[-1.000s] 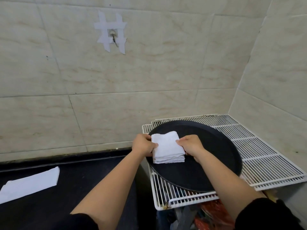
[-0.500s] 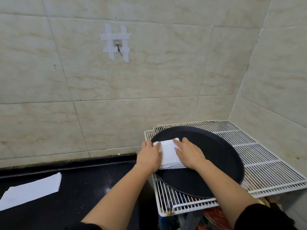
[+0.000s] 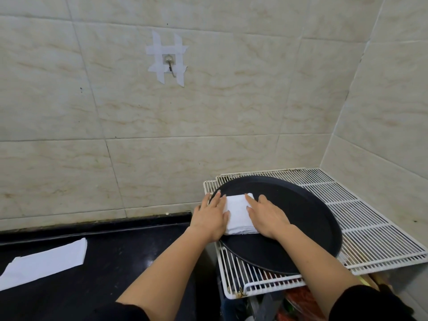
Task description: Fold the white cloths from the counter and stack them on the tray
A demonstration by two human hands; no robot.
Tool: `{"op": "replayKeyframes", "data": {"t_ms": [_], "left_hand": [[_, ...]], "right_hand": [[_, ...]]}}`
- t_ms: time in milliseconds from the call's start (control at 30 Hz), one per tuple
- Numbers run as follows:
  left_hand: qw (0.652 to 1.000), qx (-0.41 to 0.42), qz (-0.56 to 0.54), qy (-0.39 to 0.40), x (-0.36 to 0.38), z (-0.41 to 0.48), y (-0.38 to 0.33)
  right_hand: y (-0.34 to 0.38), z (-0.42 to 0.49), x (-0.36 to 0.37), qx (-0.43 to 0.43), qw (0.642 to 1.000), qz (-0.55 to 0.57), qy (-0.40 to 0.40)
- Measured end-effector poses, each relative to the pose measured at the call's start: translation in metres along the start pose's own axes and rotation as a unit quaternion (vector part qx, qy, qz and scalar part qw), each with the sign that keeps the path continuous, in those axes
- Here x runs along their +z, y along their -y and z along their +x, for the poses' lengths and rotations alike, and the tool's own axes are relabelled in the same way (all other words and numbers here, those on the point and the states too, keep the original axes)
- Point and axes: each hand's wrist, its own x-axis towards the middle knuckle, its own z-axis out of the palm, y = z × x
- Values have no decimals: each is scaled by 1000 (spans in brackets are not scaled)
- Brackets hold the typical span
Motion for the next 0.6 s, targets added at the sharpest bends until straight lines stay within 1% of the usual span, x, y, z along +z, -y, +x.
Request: {"op": "replayKeyframes", "data": {"t_ms": [100,200,267,400,600], "left_hand": [[997,-22,-41,-54,-7,-4,11],[992,-48,-62,-99,-19,-11,29],[988,-64,-76,-123,-26,-19,44],[977,-123,-92,-151,-33,-52,79],[953,-251,-85,-148,-24,-121,153]], "right_hand": [[13,0,-15,-4,999,16,-49],[36,3,-26,-32,994,7,-106],[55,7,-28,-56,992,19,-115],[105,14,-15,-120,989,54,-72],[200,7,27,-187,979,78,-4]]}}
